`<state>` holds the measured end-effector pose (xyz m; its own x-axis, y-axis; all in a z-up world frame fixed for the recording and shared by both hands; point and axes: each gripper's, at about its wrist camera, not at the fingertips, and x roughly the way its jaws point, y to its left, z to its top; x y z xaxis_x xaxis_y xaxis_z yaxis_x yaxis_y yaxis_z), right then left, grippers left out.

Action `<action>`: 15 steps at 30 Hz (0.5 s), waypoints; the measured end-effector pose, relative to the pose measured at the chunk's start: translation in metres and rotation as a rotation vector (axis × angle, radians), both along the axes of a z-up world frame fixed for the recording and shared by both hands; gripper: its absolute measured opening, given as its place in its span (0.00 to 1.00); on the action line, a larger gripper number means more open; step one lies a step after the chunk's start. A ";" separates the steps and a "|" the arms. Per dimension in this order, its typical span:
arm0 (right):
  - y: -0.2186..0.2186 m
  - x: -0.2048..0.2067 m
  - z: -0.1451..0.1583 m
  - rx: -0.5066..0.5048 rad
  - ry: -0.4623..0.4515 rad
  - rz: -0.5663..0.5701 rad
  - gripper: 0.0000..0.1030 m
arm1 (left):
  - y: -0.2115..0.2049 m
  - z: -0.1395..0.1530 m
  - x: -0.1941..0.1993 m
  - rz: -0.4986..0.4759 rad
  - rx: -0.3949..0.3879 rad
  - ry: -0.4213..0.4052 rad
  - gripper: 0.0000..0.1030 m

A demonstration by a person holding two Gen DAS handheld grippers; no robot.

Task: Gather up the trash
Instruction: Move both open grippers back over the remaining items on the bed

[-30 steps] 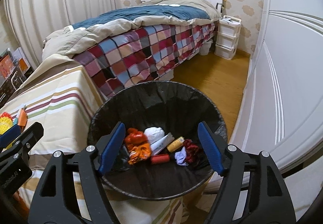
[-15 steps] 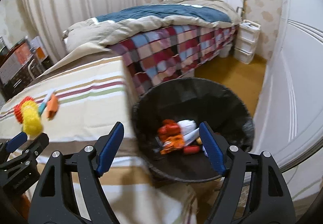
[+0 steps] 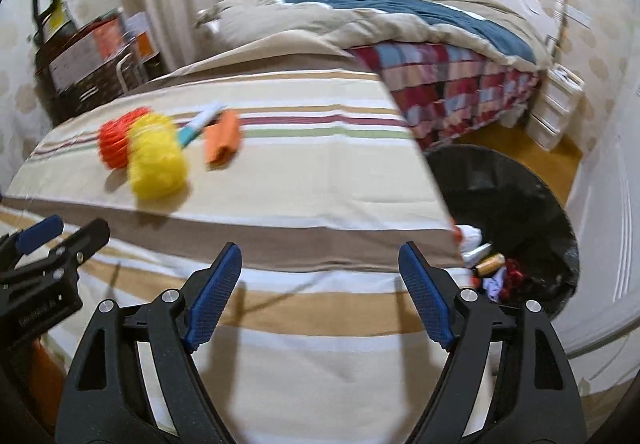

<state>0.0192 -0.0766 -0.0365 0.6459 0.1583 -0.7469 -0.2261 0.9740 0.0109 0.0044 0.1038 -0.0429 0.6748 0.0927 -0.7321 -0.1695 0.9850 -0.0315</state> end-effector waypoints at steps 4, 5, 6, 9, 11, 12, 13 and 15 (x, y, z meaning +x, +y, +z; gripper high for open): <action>0.026 -0.003 -0.002 -0.024 0.004 0.058 0.77 | 0.023 0.000 -0.005 0.038 -0.008 0.004 0.78; 0.032 -0.003 -0.002 -0.024 0.004 0.072 0.77 | 0.029 0.000 -0.006 0.047 -0.010 0.005 0.78; 0.038 -0.003 -0.002 -0.023 0.007 0.088 0.77 | 0.032 0.000 -0.005 0.051 -0.011 0.006 0.78; 0.052 0.002 -0.004 -0.020 0.013 0.112 0.77 | 0.045 0.000 -0.007 0.070 -0.016 0.009 0.78; 0.060 0.006 -0.003 -0.014 0.016 0.122 0.77 | 0.052 0.000 -0.007 0.080 -0.017 0.010 0.78; 0.065 0.007 -0.003 -0.015 0.016 0.128 0.77 | 0.055 0.000 -0.006 0.083 -0.018 0.011 0.78; 0.070 0.009 -0.003 -0.020 0.015 0.136 0.77 | 0.059 -0.001 -0.005 0.087 -0.016 0.011 0.78; 0.079 0.011 -0.003 -0.028 0.010 0.148 0.77 | 0.064 -0.001 -0.005 0.096 -0.011 0.011 0.78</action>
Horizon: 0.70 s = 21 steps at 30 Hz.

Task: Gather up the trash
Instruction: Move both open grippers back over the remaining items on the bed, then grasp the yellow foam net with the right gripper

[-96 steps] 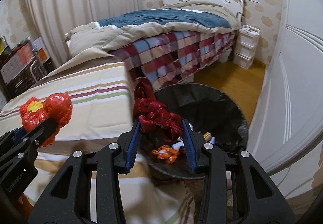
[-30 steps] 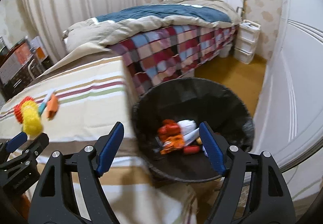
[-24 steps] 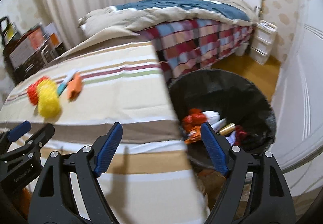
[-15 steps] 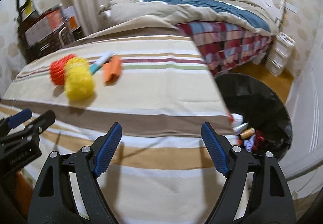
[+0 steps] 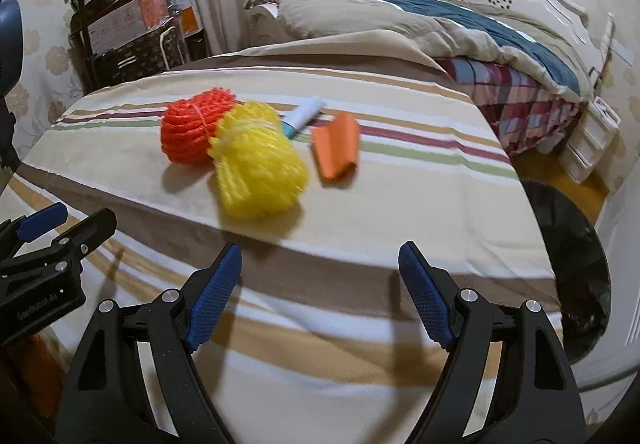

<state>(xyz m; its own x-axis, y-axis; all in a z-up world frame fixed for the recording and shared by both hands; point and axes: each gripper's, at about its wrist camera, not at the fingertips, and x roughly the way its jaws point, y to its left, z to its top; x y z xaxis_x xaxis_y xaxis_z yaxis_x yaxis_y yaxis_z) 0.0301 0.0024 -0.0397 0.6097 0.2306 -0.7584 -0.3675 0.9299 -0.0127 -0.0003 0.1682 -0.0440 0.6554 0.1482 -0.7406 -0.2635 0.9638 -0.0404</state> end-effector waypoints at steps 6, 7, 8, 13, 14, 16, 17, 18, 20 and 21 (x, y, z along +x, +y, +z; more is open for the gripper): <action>0.020 0.012 0.000 -0.013 -0.008 0.017 0.77 | 0.011 0.000 0.005 0.016 0.037 -0.002 0.78; 0.024 0.014 0.001 -0.021 -0.011 0.020 0.77 | 0.012 0.001 0.007 0.017 0.046 -0.003 0.78; 0.026 0.015 0.001 -0.024 -0.015 0.023 0.77 | 0.014 0.001 0.009 0.018 0.051 -0.003 0.78; 0.041 0.021 0.001 -0.041 -0.022 0.036 0.76 | 0.026 0.001 0.013 0.038 0.043 0.001 0.78; 0.043 0.022 0.001 -0.040 -0.022 0.038 0.76 | 0.028 0.001 0.013 0.041 0.040 0.001 0.78; 0.047 0.026 0.000 -0.039 -0.020 0.042 0.68 | 0.030 0.000 0.014 0.044 0.032 0.004 0.78; 0.050 0.028 -0.001 -0.040 -0.012 0.048 0.64 | 0.031 0.000 0.015 0.043 0.029 0.006 0.78; 0.052 0.029 -0.002 -0.042 -0.004 0.052 0.56 | 0.031 0.000 0.015 0.041 0.030 0.007 0.78; 0.056 0.030 -0.005 -0.048 0.011 0.061 0.49 | 0.029 0.000 0.015 0.037 0.034 0.007 0.78; 0.057 0.029 -0.005 -0.050 0.012 0.065 0.48 | 0.029 0.000 0.015 0.032 0.036 0.007 0.78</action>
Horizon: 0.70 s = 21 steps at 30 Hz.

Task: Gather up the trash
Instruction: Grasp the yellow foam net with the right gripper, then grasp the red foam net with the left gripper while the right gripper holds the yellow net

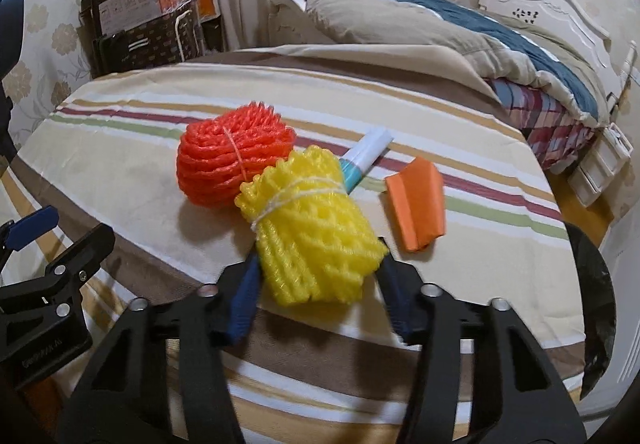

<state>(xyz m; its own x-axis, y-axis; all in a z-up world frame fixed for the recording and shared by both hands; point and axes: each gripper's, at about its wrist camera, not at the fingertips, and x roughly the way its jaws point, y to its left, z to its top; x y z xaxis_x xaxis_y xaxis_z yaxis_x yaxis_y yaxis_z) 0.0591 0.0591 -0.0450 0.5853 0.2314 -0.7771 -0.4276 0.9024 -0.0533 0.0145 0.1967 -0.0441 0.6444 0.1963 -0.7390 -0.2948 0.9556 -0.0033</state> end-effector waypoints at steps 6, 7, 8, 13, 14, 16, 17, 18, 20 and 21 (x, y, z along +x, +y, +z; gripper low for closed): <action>-0.011 -0.007 0.002 0.028 0.006 -0.016 0.45 | -0.002 0.000 0.001 -0.004 0.002 -0.001 0.78; -0.014 -0.009 0.002 0.032 0.007 -0.022 0.45 | -0.003 0.000 0.001 -0.007 0.003 -0.002 0.78; -0.018 -0.011 0.002 0.034 0.007 -0.029 0.45 | -0.005 0.000 0.001 -0.012 0.005 -0.004 0.78; -0.040 -0.017 0.003 0.037 0.000 -0.075 0.45 | -0.015 0.001 0.004 -0.034 0.002 -0.013 0.78; -0.045 -0.017 0.003 0.036 0.000 -0.088 0.45 | -0.017 0.001 0.005 -0.039 0.000 -0.014 0.78; -0.058 -0.017 0.003 0.039 -0.001 -0.120 0.45 | -0.024 0.001 0.007 -0.052 0.003 -0.015 0.78; -0.064 -0.016 0.003 0.039 -0.002 -0.134 0.45 | -0.025 0.002 0.008 -0.057 0.002 -0.016 0.78; -0.071 -0.015 0.003 0.039 -0.002 -0.154 0.45 | -0.028 0.002 0.010 -0.063 0.001 -0.017 0.78; -0.082 -0.011 0.003 0.045 0.001 -0.182 0.45 | -0.034 0.002 0.013 -0.075 0.000 -0.019 0.78; -0.088 -0.008 0.003 0.047 0.003 -0.201 0.45 | -0.036 0.002 0.014 -0.079 -0.002 -0.020 0.78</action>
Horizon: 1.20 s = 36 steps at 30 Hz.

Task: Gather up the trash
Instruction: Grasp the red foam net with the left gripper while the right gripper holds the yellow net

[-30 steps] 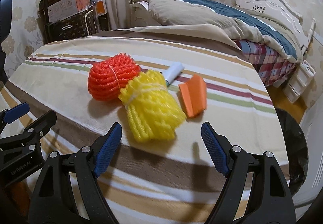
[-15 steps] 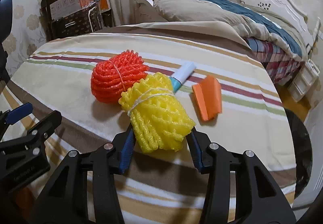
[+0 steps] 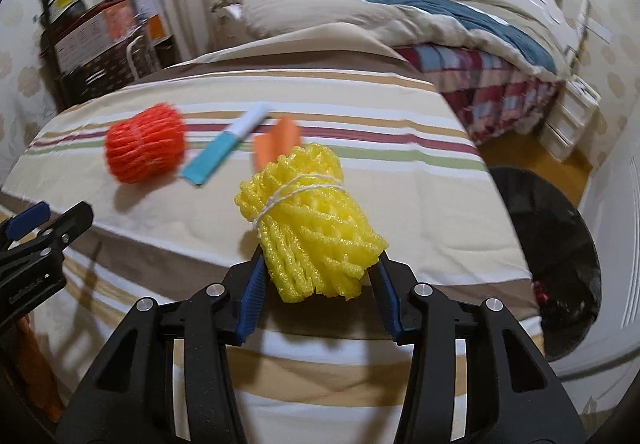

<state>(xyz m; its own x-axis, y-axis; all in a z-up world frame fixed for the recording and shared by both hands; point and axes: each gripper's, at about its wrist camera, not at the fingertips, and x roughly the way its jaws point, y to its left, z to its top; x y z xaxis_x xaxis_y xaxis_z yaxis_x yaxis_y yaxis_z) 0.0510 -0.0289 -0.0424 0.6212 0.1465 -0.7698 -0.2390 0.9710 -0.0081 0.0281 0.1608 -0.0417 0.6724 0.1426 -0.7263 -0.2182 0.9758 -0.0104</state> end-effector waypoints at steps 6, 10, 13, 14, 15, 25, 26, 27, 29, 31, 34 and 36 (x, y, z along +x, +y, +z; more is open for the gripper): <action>-0.023 0.021 -0.003 0.013 0.015 -0.061 0.45 | -0.013 0.000 0.011 -0.030 -0.004 -0.007 0.78; -0.027 0.036 -0.005 0.011 0.023 -0.077 0.45 | -0.019 0.001 0.016 -0.041 -0.008 -0.013 0.79; -0.027 0.043 -0.005 0.004 0.024 -0.077 0.45 | -0.021 0.002 0.021 -0.048 -0.013 -0.016 0.80; -0.027 0.045 -0.005 0.001 0.024 -0.076 0.45 | -0.022 0.002 0.022 -0.051 -0.013 -0.016 0.80; -0.026 0.048 -0.005 -0.001 0.026 -0.074 0.45 | -0.023 0.002 0.023 -0.052 -0.014 -0.016 0.80; -0.025 0.055 -0.005 0.000 0.028 -0.070 0.46 | -0.027 0.002 0.042 -0.059 -0.007 -0.012 0.81; -0.025 0.055 -0.005 0.000 0.028 -0.070 0.46 | -0.027 0.002 0.043 -0.057 -0.009 -0.012 0.81; -0.025 0.055 -0.005 0.001 0.028 -0.070 0.47 | -0.026 0.002 0.045 -0.056 -0.010 -0.011 0.81; -0.025 0.056 -0.005 0.002 0.029 -0.069 0.47 | -0.025 0.002 0.049 -0.052 -0.011 -0.010 0.81; -0.024 0.056 -0.005 0.006 0.030 -0.067 0.48 | -0.023 0.002 0.054 -0.050 -0.011 -0.009 0.81; -0.022 0.058 -0.005 0.006 0.030 -0.065 0.48 | -0.022 0.002 0.060 -0.049 -0.012 -0.008 0.81; -0.022 0.058 -0.005 0.005 0.031 -0.064 0.49 | -0.022 0.003 0.061 -0.054 -0.011 -0.009 0.81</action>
